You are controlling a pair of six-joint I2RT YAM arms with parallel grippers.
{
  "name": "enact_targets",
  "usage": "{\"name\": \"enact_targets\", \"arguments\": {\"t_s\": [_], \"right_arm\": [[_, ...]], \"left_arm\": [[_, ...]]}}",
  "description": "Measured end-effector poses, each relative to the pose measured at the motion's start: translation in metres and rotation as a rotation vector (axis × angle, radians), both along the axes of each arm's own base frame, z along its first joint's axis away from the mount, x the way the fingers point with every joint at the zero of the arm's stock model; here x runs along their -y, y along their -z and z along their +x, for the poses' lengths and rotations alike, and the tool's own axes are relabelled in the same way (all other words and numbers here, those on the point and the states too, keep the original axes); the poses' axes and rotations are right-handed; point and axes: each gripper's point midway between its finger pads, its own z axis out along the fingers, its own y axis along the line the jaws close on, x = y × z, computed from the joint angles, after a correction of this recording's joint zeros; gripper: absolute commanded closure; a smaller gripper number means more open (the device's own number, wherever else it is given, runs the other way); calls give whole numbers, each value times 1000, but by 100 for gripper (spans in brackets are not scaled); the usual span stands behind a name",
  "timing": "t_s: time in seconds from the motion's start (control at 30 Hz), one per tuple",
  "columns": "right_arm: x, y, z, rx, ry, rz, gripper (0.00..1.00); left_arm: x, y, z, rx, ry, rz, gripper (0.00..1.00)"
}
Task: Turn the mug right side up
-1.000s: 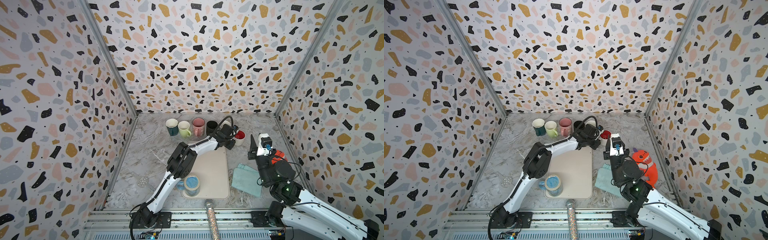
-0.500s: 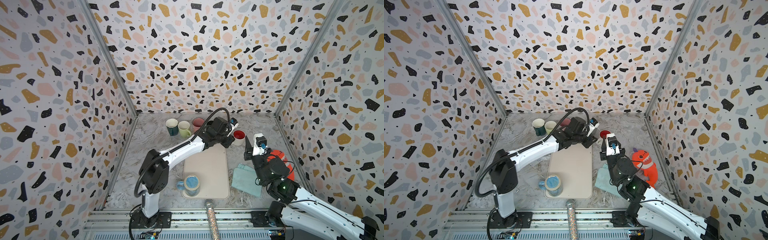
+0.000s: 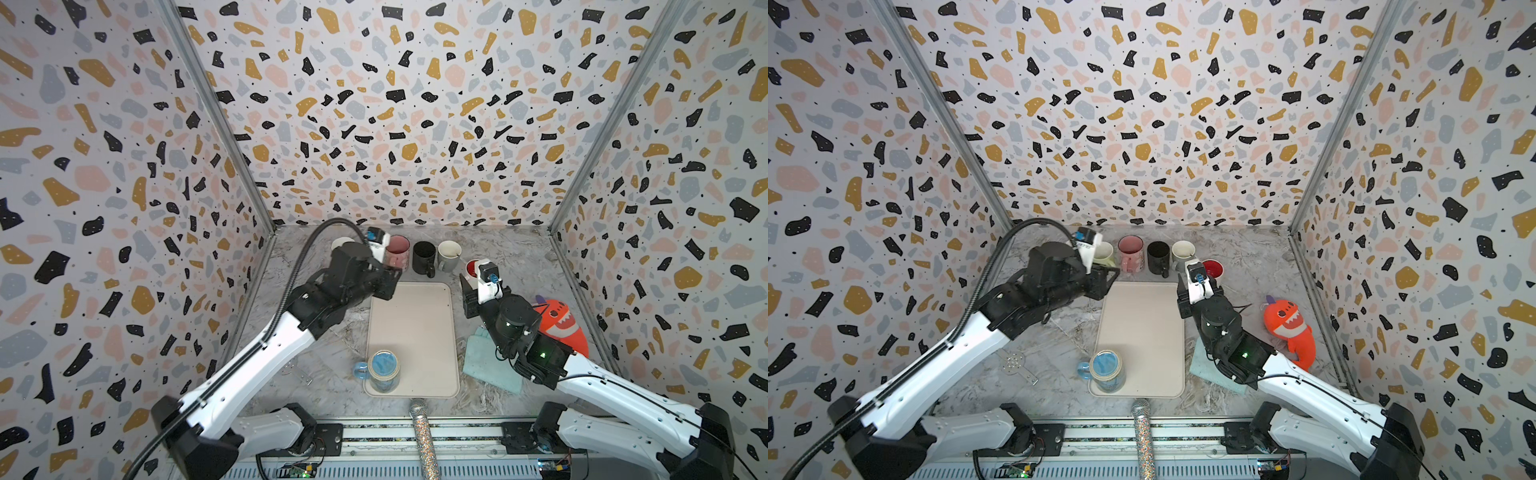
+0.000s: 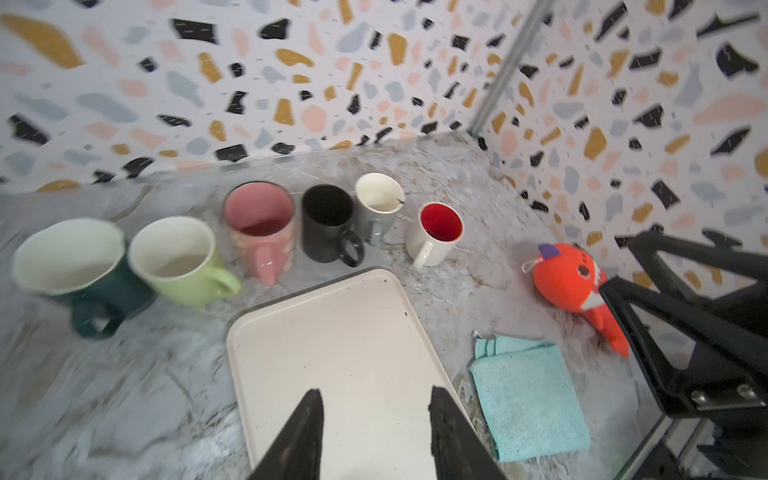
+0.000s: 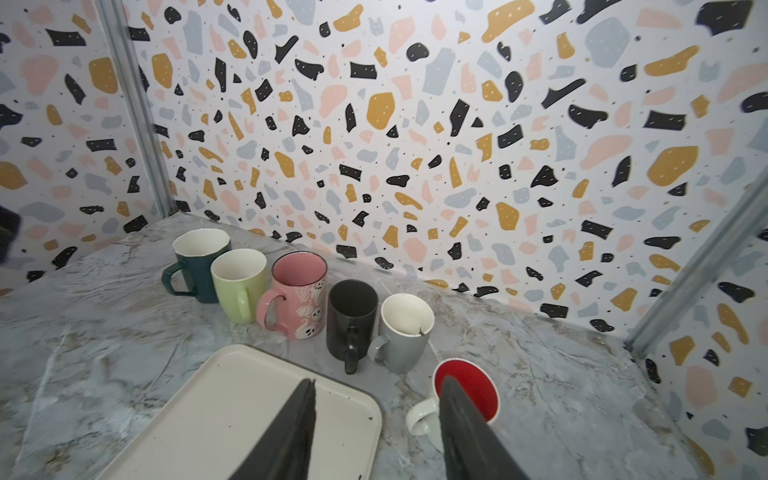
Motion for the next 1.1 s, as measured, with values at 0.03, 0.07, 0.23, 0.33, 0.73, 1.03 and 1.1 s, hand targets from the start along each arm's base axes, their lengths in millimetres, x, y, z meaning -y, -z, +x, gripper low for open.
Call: {"name": "enact_targets", "arguments": {"t_s": [0.03,0.07,0.23,0.33,0.73,1.03,1.1], "right_arm": [[-5,2,2,-13,-12,-1,50],[-10,4,4,-24,-23,0,50],[-29,13,11,-74,-72,10,50],[-37,17,12,-96,-92,17,49],[-35,25,15,-146,-86,41,49],[-33,26,17,-161,-76,71,49],[-35,25,19,-166,-74,75,49]], "left_arm": [[-17,-2,-4,-13,-55,-47,51],[-29,-5,-8,-21,-90,-85,51],[-63,-13,-32,-88,-232,-298,50],[-72,1,-39,-193,-316,-399,52],[-73,130,-83,-785,-669,-846,67],[-99,129,-101,-830,-866,-1202,62],[-104,128,-102,-821,-903,-1223,62]]}}
